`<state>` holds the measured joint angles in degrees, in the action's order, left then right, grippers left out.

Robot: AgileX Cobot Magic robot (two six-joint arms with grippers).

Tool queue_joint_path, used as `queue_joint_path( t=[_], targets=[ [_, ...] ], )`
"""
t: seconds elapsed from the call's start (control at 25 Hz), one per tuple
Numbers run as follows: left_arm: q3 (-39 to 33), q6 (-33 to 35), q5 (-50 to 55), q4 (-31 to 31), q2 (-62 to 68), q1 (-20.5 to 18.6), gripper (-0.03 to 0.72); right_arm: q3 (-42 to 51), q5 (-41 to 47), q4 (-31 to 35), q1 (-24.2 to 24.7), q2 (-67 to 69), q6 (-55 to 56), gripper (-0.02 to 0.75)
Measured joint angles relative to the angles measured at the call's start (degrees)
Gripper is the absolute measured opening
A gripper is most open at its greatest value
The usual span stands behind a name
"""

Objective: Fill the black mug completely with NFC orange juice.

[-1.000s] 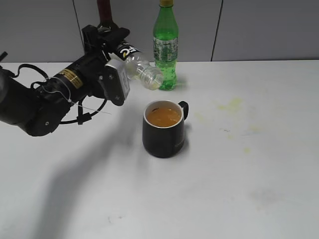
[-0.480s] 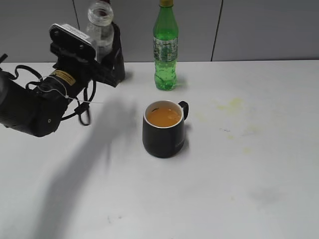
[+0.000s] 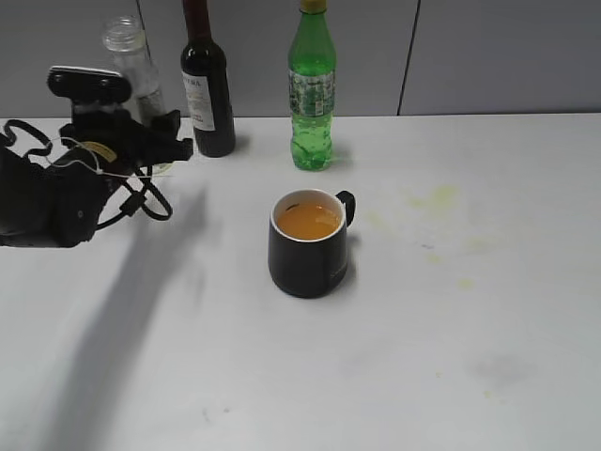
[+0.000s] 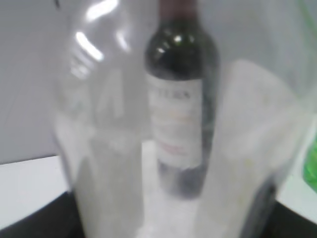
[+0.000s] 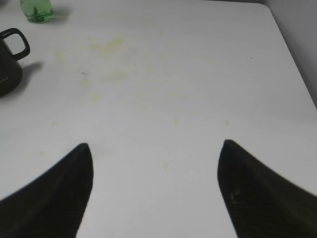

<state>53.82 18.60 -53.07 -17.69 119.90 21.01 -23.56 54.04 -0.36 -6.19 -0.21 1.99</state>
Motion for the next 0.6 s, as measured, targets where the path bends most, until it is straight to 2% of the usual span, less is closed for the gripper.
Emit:
queue_joint_path(
  t=[0.2, 0.32, 0.6],
  targets=[
    [0.00, -4.70, -0.23, 0.05, 0.56, -4.98, 0.469, 0.00, 0.00, 0.00, 0.00, 0.00, 0.00, 0.594],
    [0.00, -5.35, -0.16, 1.85, 2.39, -7.21, 0.469, 0.00, 0.00, 0.00, 0.00, 0.00, 0.00, 0.594],
    [0.05, -5.54, -0.17, 4.05, 6.90, -7.78, 0.469, 0.00, 0.00, 0.00, 0.00, 0.00, 0.00, 0.594]
  ],
)
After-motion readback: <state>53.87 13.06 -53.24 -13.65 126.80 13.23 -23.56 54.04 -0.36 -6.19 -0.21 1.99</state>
